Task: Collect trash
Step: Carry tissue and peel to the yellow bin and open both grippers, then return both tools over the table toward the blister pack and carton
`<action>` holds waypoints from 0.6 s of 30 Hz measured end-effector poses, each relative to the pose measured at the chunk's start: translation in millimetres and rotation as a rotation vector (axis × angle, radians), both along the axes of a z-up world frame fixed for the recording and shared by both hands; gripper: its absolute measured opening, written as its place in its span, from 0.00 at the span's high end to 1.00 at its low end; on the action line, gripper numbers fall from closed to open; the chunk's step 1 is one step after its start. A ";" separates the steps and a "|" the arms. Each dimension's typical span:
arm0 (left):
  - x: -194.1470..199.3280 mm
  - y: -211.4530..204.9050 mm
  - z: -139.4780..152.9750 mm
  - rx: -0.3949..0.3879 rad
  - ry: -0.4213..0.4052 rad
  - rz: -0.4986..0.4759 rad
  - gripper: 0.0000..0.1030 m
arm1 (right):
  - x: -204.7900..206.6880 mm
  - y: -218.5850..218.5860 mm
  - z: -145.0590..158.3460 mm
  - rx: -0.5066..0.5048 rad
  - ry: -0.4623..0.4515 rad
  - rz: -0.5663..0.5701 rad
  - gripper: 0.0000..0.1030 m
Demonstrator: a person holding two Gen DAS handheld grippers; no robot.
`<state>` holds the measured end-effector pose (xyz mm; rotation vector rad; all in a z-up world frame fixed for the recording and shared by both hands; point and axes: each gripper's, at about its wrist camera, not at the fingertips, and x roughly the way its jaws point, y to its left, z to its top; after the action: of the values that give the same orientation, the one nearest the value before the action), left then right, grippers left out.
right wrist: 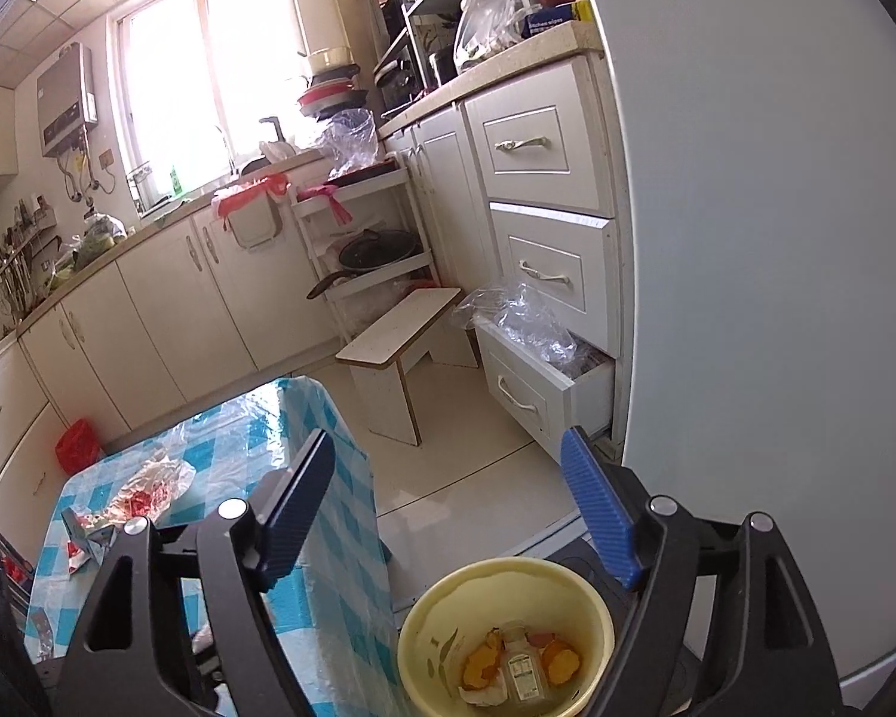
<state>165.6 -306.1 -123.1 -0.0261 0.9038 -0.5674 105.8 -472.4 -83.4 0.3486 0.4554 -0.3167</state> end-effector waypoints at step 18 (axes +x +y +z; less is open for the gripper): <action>7.6 -2.5 -18.7 -0.025 0.064 0.060 0.31 | -1.4 -5.2 0.3 0.020 -0.001 -0.018 0.20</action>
<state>173.1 -308.6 -141.8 -0.0942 0.9546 -0.5249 104.4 -477.6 -83.1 0.3726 0.4547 -0.3294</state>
